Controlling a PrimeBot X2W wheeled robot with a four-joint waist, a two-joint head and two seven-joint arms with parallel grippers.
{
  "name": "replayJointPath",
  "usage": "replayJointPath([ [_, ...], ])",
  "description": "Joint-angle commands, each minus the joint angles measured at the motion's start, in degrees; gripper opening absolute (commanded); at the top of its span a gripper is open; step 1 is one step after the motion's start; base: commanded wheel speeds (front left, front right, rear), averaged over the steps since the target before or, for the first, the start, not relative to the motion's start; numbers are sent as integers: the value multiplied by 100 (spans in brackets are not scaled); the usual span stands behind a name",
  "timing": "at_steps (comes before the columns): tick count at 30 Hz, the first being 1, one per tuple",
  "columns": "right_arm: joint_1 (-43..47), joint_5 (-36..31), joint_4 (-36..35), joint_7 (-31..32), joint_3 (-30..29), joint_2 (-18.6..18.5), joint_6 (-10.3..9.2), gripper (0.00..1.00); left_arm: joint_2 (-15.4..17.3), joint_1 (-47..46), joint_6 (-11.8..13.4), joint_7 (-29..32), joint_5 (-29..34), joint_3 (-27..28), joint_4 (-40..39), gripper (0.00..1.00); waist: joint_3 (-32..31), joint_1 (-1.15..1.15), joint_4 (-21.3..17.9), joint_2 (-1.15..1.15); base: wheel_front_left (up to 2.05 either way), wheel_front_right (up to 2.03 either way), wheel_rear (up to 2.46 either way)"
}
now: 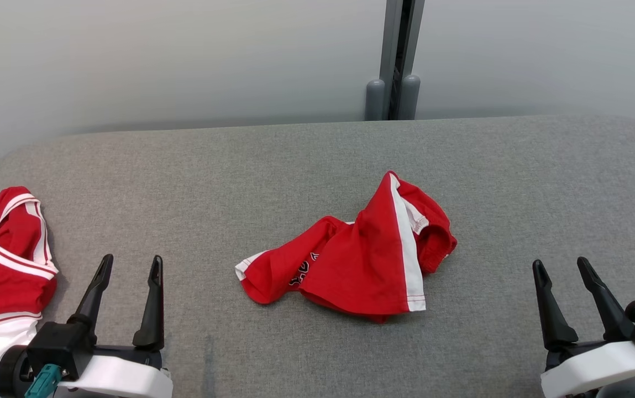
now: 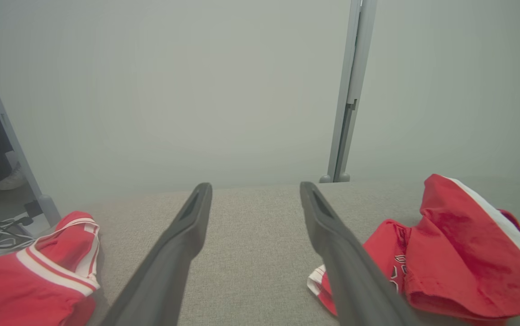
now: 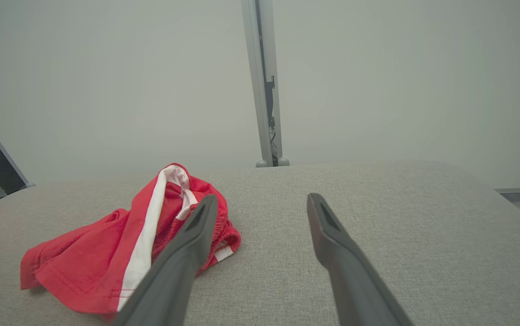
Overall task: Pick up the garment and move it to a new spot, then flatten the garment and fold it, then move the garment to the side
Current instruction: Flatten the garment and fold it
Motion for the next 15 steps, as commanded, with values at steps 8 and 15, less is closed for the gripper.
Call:
replayJointPath([
  [8, 14, -12, -45, 32, -14, 19, 1, 100, 43, -36, 48, 13, -36, 6, -36, 100, 43, 0, 8, 0, 0, 0, 0],
  [15, -44, 14, -53, 31, -6, 14, 1, 100, 76, -286, -143, 85, 106, -242, -63, 100, 130, 0, 21, 0, 0, 0, 0],
])
